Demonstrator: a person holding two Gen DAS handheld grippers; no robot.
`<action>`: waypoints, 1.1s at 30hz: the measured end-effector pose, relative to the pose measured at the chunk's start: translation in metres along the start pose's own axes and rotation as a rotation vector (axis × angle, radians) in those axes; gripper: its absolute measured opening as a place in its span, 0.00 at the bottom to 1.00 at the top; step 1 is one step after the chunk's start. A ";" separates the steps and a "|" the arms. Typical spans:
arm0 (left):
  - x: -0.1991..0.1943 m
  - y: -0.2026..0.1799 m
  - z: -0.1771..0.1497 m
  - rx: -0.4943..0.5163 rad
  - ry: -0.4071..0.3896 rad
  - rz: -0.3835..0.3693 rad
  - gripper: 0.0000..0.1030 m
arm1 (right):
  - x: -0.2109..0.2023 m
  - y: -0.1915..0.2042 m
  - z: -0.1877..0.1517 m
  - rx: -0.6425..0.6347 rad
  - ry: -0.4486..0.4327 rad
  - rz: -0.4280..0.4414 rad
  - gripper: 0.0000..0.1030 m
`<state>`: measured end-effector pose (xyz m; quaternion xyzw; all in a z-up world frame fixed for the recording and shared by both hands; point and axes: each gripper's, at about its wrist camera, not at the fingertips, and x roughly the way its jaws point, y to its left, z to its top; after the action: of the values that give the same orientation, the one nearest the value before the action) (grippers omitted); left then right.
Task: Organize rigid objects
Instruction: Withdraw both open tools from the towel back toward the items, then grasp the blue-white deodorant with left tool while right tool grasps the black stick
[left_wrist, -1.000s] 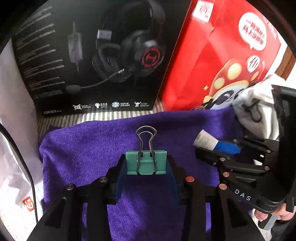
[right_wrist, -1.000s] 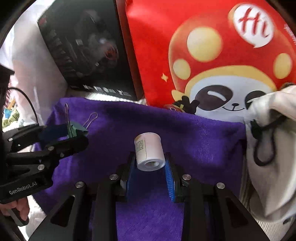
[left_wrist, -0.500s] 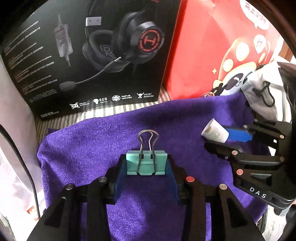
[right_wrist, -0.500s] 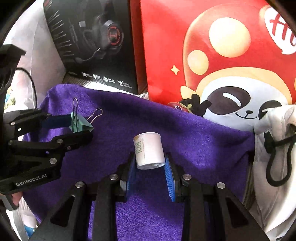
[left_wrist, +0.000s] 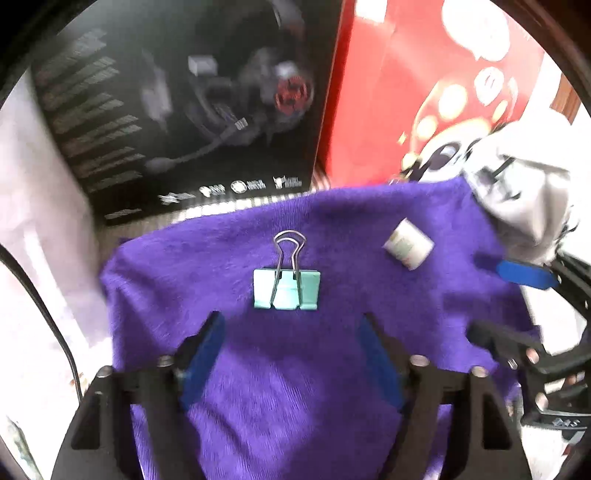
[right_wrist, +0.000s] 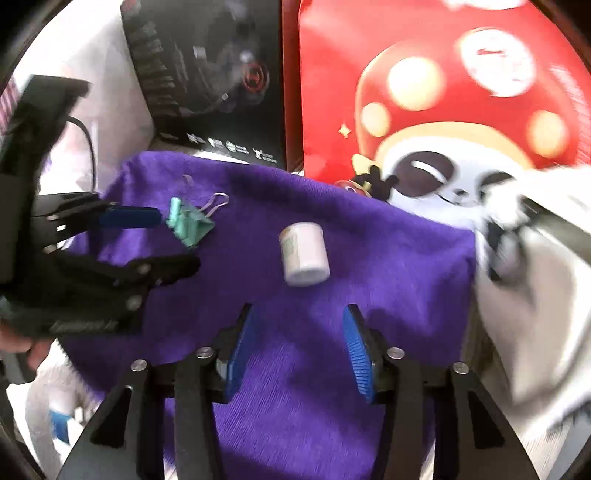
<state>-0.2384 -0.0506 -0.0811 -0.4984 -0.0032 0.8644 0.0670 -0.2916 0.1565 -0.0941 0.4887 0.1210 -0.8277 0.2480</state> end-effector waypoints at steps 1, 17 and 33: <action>-0.013 0.002 -0.006 -0.017 -0.024 -0.011 0.82 | -0.013 -0.001 -0.007 0.021 -0.016 -0.006 0.64; -0.094 -0.011 -0.141 -0.292 -0.026 0.027 1.00 | -0.115 0.027 -0.119 0.230 -0.040 -0.153 1.00; -0.053 -0.027 -0.182 -0.259 0.047 0.118 1.00 | -0.120 0.027 -0.220 0.419 0.022 -0.019 1.00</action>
<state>-0.0523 -0.0409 -0.1249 -0.5224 -0.0839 0.8471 -0.0487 -0.0641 0.2659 -0.0973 0.5374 -0.0465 -0.8317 0.1316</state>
